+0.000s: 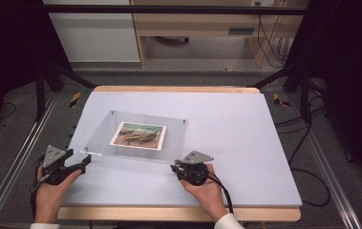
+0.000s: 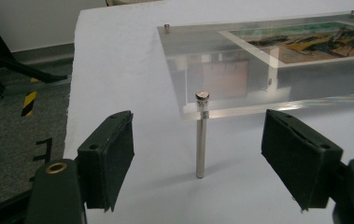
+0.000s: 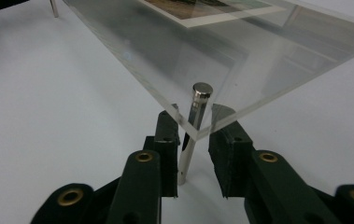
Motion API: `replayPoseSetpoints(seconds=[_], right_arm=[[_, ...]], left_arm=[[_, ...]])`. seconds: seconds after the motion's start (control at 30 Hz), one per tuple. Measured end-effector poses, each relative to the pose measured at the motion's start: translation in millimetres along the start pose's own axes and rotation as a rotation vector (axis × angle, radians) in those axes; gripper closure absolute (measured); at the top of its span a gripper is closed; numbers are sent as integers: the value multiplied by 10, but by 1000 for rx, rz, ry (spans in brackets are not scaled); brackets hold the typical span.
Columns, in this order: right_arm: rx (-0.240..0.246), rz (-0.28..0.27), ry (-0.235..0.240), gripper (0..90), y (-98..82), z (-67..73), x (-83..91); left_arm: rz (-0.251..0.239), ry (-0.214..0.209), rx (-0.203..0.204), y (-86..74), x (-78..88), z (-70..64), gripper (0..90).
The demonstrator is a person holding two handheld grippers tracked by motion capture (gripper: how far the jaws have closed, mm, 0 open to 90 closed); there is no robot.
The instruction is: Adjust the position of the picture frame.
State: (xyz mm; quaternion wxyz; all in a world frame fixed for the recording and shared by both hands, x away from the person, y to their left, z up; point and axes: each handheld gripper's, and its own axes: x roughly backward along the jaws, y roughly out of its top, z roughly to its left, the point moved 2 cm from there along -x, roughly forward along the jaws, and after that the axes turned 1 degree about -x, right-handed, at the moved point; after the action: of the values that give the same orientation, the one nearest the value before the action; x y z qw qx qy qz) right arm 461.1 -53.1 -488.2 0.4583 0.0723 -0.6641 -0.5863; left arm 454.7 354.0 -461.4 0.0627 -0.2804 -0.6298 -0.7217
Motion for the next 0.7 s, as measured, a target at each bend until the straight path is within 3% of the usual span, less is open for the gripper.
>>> replayPoseSetpoints(seconds=[0.13, 0.4, 0.7], right_arm=[[-39, -10, 39, 847, 18, -26, -37], [-113, -46, 73, 852, 62, -70, -3], [-170, -63, 99, 851, 106, -133, 21]], left_arm=[[0, 6, 4, -8, 4, 8, 294], [31, -19, -7, -41, -59, 13, 385], [28, -49, 14, -51, -212, 56, 591]])
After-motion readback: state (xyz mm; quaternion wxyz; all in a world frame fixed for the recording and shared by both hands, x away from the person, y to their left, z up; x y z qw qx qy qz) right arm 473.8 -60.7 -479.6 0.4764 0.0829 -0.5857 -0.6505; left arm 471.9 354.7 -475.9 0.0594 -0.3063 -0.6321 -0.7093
